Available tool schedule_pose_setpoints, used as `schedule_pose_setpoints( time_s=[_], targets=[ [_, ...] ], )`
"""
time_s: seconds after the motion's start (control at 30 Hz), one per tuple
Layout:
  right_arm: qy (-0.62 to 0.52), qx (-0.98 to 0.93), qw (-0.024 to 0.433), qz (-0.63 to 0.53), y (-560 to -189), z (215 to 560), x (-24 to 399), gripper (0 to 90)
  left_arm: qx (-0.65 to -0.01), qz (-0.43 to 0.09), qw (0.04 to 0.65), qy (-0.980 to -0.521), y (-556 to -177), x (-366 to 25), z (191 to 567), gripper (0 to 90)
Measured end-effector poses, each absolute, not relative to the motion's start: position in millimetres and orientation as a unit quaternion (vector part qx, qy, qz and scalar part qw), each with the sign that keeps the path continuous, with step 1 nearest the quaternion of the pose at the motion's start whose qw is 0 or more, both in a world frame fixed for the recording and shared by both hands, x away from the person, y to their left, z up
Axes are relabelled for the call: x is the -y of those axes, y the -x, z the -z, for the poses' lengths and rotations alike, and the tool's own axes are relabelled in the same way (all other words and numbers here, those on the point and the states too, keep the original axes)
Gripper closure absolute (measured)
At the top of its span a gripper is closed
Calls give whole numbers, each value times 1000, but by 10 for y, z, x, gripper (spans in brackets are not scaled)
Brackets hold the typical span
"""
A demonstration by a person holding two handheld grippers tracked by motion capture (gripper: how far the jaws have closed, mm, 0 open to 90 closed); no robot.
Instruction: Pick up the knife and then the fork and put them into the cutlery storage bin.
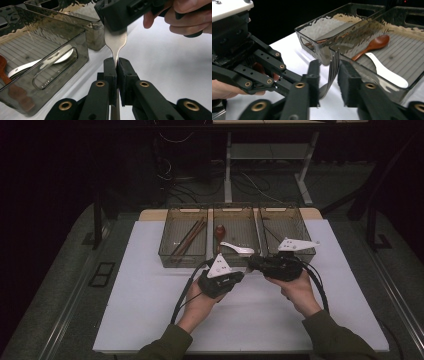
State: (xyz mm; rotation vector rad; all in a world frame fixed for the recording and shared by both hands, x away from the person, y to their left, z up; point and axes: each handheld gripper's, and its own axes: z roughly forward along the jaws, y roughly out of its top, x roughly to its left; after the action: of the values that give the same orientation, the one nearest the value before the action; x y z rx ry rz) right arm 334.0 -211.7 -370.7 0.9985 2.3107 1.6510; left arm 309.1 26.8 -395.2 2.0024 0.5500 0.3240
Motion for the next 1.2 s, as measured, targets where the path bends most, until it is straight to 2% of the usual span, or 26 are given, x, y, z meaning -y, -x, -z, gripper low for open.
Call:
schedule_pose_setpoints(
  time_s=[0.07, 0.33, 0.4, 0.83, 1.2],
  targets=[
    [-328, -766, 70, -549, -3346, 3702, 2113, 785, -231, -132, 499, -825, -3089, -264, 3963, 844],
    [-324, -772, 89, -539, -3341, 3697, 2100, 843, -236, -106, 511, -820, -3119, -245, 4007, 827],
    [-320, -772, 91, -541, -3337, 3695, 2101, 874, -234, -98, 516, -818, -3114, -218, 4025, 790],
    [-310, -784, 114, -526, -3333, 3675, 2176, 873, -222, -74, 513, -826, -3113, -299, 4101, 500],
    [-312, -786, 139, -516, -3354, 3650, 2312, 874, -215, -73, 512, -828, -2973, -649, 4126, 385]
  ],
)
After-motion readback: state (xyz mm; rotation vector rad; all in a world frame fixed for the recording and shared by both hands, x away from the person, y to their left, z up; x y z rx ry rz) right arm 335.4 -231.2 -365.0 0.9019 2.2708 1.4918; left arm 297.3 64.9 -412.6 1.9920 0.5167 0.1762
